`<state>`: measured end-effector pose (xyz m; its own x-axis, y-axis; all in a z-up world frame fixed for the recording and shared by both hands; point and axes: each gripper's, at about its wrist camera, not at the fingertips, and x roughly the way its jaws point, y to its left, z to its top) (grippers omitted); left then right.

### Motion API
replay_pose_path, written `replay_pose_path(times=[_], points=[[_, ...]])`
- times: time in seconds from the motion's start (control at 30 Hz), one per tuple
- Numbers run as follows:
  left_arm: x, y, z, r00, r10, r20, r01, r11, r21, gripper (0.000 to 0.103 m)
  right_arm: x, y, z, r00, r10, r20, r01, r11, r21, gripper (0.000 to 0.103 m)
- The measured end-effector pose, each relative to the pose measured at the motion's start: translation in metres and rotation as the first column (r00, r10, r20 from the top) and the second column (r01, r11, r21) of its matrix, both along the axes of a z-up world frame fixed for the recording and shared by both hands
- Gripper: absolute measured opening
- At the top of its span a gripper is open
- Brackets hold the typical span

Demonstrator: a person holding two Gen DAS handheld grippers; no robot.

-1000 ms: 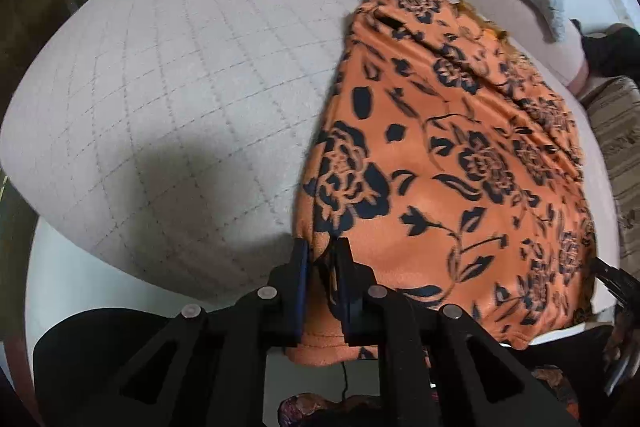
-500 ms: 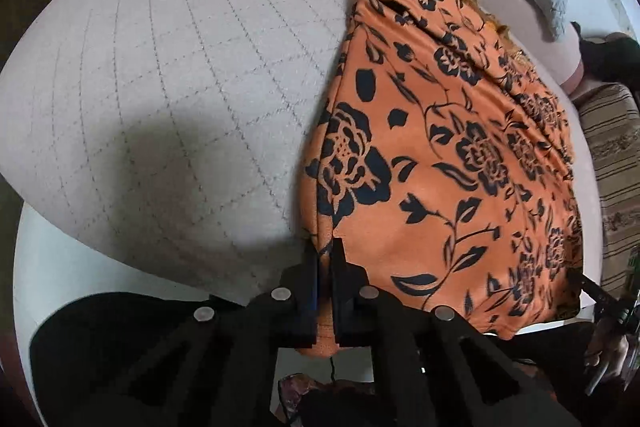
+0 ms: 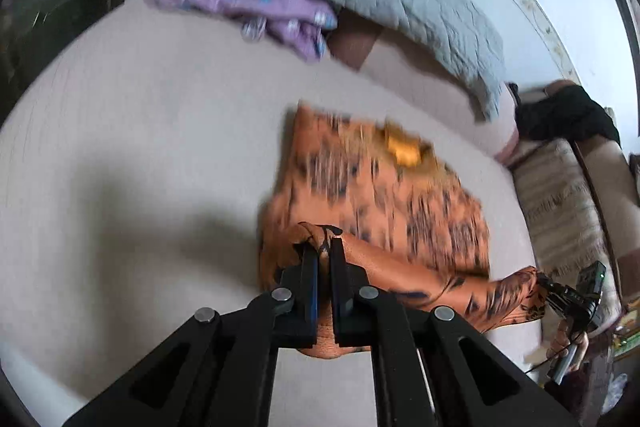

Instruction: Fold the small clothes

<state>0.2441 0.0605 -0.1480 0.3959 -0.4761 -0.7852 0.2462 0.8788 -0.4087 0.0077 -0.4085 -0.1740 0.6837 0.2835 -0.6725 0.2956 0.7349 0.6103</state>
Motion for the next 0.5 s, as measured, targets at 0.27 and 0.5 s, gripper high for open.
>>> replay_pose_path(times=[0.27,0.5], points=[[0.131,-0.069,-0.071,0.998,0.035,-0.058,-0.030,0.995,0.100,0.006,0.116,-0.060,-0.049,0.975,-0.222,0.011,0.220,0.970,0.102,0.012],[0.137,-0.048,-0.113,0.983,0.141,-0.117,-0.139,0.990,0.029,0.036,0.138,-0.069,-0.094,0.974,-0.221,-0.054,0.228,0.952,0.205,0.032]])
